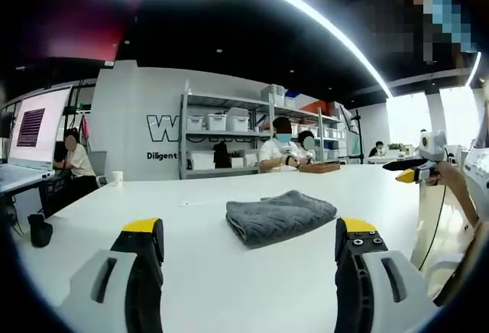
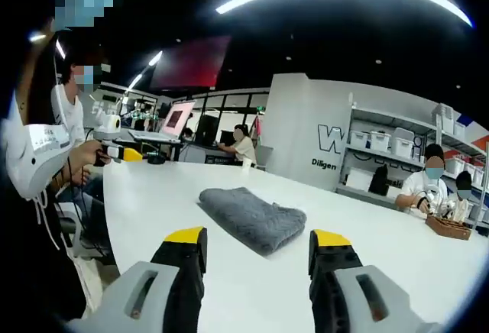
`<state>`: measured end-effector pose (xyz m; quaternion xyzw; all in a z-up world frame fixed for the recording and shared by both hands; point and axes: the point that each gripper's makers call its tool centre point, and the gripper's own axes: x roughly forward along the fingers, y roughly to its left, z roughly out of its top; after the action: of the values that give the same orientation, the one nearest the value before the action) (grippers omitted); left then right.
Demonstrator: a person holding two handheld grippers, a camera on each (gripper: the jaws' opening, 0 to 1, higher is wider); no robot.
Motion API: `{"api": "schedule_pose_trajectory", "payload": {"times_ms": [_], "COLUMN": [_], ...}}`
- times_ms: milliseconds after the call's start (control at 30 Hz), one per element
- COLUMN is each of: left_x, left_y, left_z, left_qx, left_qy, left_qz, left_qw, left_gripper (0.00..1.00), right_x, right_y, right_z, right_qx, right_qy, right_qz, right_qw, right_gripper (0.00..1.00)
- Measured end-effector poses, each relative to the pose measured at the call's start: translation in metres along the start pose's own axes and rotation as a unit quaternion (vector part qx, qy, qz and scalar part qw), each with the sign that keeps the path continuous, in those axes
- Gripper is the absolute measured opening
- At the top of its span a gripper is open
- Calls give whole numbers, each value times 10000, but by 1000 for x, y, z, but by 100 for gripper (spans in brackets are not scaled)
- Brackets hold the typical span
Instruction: Open the folded towel by lifting each exposed corner and separating the folded layers until the towel lies flat within the target outline without major curled edges
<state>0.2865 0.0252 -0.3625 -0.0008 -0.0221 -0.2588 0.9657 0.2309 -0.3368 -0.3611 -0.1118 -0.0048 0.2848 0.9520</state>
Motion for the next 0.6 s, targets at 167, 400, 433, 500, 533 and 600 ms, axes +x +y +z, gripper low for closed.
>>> {"api": "schedule_pose_trajectory", "payload": {"times_ms": [167,400,433,500,533,600], "left_x": [1,0,-1,-1,-1,-1], "left_y": [0,1,1,1,1,2], "left_z": [0,-2,-2,-2,-1,0], "left_qx": [-7,-15,-15,-9,-6,-7], "left_qy": [5,27,29,32,28,19], "left_qz": [0,23,27,31,35,46], "left_qw": [10000,10000,10000,10000,10000,10000], "left_gripper": [92,92,92,92,92,92], "right_x": [1,1,1,1,1,1], "right_y": [0,0,0,-1,-1,-1], "right_z": [-1,-3,-3,-3,-3,-3], "right_qx": [-3,24,24,23,27,27], "right_qy": [15,35,36,29,26,24], "right_qz": [-8,4,3,-5,-8,-17], "right_qw": [10000,10000,10000,10000,10000,10000], "right_gripper": [51,51,51,51,51,52]}}
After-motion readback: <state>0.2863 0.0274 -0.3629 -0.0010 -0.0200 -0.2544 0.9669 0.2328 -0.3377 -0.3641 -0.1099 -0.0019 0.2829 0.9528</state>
